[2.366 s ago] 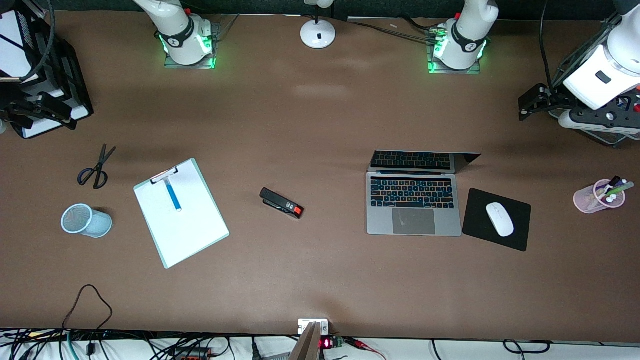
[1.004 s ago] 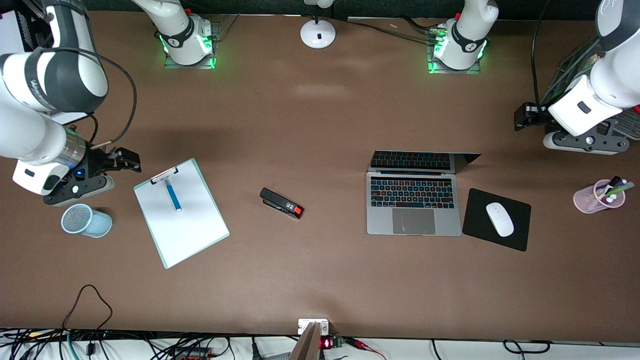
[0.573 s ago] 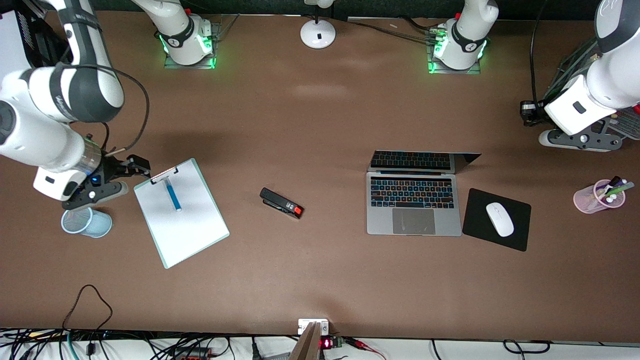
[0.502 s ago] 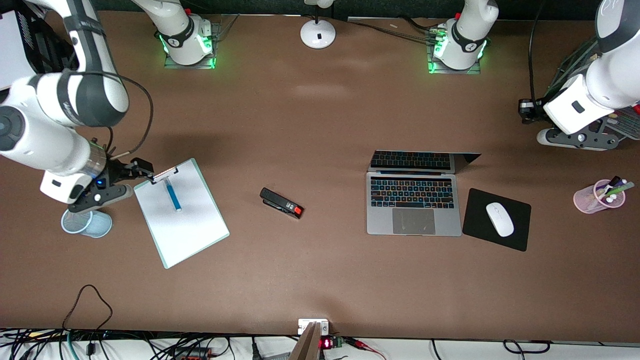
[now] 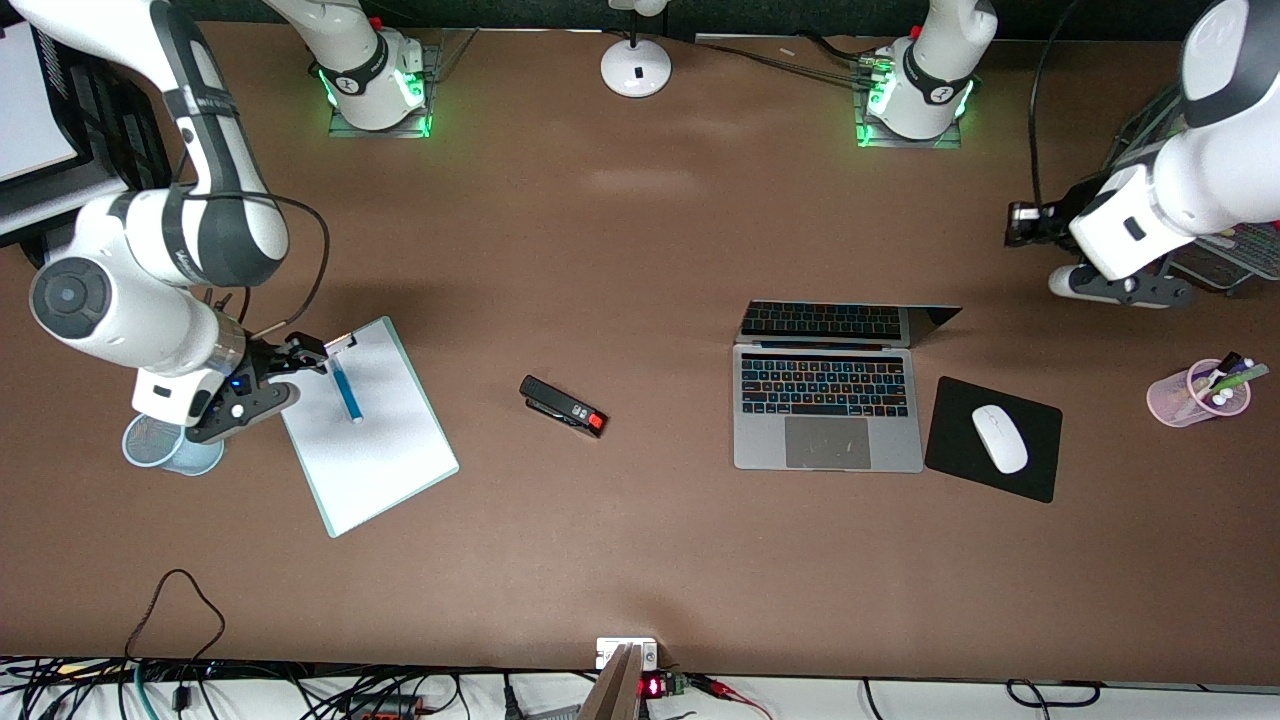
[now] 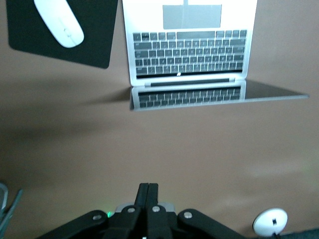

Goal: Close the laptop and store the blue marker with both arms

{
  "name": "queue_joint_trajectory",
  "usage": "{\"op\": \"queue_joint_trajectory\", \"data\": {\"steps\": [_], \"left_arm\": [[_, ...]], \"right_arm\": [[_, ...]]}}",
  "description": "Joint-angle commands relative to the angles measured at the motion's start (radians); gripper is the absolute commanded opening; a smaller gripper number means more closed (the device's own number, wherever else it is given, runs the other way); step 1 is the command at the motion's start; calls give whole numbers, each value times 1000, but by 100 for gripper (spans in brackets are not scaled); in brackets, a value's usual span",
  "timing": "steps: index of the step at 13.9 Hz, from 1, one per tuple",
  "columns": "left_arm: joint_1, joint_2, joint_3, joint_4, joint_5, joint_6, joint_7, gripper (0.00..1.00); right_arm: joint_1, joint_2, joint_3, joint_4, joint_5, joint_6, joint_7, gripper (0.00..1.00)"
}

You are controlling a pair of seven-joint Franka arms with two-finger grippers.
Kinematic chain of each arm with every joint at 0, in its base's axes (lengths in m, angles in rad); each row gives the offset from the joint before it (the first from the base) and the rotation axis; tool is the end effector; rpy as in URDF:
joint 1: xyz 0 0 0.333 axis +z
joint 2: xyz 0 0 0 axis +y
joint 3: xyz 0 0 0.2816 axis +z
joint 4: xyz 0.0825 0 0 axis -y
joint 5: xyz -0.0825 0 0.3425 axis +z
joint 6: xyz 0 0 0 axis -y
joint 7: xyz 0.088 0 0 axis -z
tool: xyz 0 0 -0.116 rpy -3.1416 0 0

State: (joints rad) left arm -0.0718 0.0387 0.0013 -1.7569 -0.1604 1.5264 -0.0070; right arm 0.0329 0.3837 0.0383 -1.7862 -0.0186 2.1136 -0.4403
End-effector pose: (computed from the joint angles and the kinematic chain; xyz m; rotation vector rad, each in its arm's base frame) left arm 0.4973 -0.0543 0.4815 2.9632 -0.0724 -0.4104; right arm 0.5913 0.0397 0.3176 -3.0264 -0.8038 0.0865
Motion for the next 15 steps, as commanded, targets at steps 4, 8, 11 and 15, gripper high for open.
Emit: {"op": "queue_joint_trajectory", "data": {"steps": [4, 8, 11, 15], "left_arm": [[4, -219, -138, -412, -22, 361, -125, 1], [4, -237, -208, -507, -22, 515, -156, 1], [4, -212, -236, -541, -22, 631, -160, 1], [-8, -155, -238, -559, -25, 727, -162, 1]], "right_arm": [[-2, 38, -1, -65, -11, 124, -109, 85], [-2, 107, -1, -65, -11, 199, -127, 74], [-7, 161, -1, -59, -9, 249, -147, 65], [-7, 188, -1, -56, -8, 270, -158, 54]]}}
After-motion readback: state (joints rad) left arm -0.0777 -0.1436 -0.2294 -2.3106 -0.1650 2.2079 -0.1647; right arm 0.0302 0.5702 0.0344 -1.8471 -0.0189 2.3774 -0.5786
